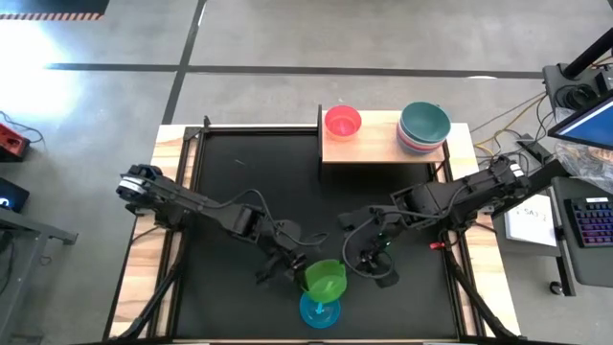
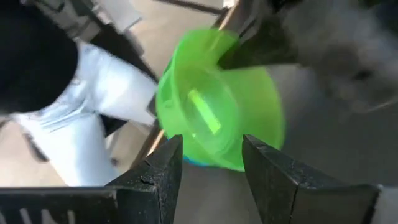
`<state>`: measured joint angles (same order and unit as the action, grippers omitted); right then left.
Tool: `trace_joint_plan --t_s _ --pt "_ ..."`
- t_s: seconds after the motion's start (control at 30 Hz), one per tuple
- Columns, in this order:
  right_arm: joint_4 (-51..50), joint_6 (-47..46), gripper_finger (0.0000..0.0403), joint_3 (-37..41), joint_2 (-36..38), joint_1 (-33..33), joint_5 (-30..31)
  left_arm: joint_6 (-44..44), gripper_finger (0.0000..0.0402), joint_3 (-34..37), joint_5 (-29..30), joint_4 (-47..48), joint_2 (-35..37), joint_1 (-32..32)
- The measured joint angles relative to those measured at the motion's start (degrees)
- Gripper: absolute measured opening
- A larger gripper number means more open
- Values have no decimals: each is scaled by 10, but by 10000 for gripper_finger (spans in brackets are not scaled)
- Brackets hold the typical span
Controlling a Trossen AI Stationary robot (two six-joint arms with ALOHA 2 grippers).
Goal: Place and stack bowls onto a shelf
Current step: Stack the green bowl on top of the red stacked bowls on the shelf
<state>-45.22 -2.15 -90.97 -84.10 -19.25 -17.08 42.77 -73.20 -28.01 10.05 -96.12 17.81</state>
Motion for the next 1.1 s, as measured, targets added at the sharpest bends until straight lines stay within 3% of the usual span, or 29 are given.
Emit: trace_joint_plan --t_s 0.13,0.47,0.83,1.1 --pt "23 1 148 0 -11 0 -56 32 0 -10 2 -1 0 -5" --pt "26 44 124 0 -32 -9 -74 62 0 -11 3 -17 -2 -20" --pt "28 62 21 0 -31 -12 -119 64 4 -11 3 -41 -3 -25" --pt "26 72 9 0 -33 -17 -129 66 44 -11 6 -56 -3 -27"
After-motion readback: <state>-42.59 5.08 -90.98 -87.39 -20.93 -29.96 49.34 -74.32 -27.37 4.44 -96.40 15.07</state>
